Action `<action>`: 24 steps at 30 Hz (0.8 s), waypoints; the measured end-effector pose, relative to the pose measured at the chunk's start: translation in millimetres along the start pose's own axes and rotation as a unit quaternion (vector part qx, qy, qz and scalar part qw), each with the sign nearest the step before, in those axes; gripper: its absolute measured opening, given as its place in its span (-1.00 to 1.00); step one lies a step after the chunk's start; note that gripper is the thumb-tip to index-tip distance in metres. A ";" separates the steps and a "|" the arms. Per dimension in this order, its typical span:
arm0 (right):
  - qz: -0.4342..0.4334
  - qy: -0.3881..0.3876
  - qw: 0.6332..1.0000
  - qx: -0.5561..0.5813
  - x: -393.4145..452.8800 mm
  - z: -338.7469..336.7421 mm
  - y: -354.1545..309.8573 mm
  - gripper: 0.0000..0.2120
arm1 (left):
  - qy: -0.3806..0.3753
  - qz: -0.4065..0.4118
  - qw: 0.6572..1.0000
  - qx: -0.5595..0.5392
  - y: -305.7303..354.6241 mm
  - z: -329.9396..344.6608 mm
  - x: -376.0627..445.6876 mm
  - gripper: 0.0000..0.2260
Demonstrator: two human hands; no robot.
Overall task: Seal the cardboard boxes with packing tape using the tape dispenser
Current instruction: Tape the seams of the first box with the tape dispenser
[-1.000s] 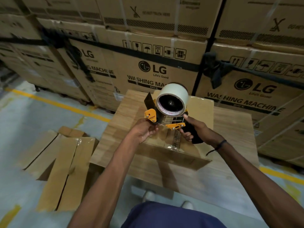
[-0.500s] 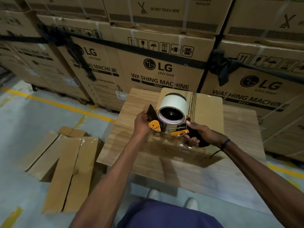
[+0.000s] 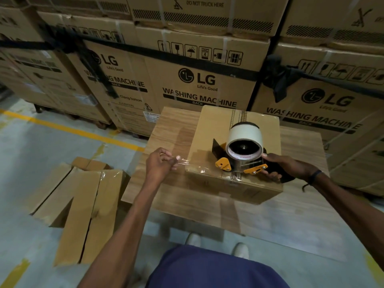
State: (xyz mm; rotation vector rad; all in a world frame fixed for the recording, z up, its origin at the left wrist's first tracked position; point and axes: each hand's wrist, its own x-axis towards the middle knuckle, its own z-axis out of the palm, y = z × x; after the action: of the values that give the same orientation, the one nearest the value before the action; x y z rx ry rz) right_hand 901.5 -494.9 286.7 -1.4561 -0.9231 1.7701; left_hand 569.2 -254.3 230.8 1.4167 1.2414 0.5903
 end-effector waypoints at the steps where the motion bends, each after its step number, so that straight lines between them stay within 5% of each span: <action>1: 0.000 -0.003 1.000 -0.013 -2.0 1.1 2.1 -0.28 | -0.001 0.004 1.000 -0.003 0.2 2.0 -2.7 -0.72; 17: -0.009 -0.006 1.000 -0.026 2.1 6.3 27.8 -0.42 | 0.010 0.037 0.999 0.024 -40.6 20.9 -6.7 -0.74; 24: 0.008 0.022 0.998 -0.050 4.3 7.4 31.5 -0.46 | 0.070 0.073 0.991 0.084 -49.5 35.7 -20.2 -0.72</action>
State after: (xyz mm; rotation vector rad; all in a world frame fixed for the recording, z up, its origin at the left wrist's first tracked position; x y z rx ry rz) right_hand 891.9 -508.9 258.8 -1.5629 -0.9917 1.7169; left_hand 576.4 -294.6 181.2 1.6397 1.3302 0.7080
